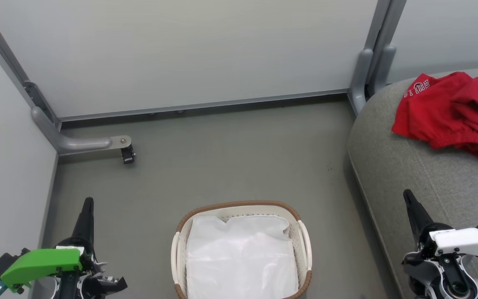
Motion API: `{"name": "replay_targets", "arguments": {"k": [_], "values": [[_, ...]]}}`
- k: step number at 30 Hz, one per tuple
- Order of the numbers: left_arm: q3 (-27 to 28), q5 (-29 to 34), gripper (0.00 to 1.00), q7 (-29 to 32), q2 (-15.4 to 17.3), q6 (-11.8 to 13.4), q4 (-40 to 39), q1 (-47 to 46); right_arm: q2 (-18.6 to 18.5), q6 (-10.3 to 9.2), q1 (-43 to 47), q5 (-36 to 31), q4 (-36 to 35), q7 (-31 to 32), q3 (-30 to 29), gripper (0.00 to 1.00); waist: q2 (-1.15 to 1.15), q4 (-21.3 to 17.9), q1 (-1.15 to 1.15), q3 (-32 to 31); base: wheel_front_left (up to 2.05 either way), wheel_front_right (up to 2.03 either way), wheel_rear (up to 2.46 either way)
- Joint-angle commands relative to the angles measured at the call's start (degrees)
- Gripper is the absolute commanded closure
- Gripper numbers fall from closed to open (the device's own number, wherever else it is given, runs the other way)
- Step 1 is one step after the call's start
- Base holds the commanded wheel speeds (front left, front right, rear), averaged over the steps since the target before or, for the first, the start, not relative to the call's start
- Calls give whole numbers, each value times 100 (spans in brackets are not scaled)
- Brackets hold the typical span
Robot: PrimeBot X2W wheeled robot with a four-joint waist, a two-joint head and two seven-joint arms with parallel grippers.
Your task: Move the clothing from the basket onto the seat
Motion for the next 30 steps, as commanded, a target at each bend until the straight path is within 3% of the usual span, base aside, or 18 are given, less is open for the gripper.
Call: {"name": "replay_targets", "arguments": {"k": [1, 12, 30], "values": [[40, -122, 100, 32, 36, -29, -44, -99, -36, 1, -73, 130, -29, 46, -24, 100, 0, -2, 0, -4, 0, 0, 0], [112, -492, 100, 138, 36, -69, -57, -131, -39, 0, -77, 548, -42, 150, -62, 100, 0, -17, 0, -29, 0, 0, 0], [110, -471, 100, 148, 32, -65, -50, -116, -39, 0, -74, 536, -39, 149, -59, 100, 0, -17, 0, -29, 0, 0, 0]]}}
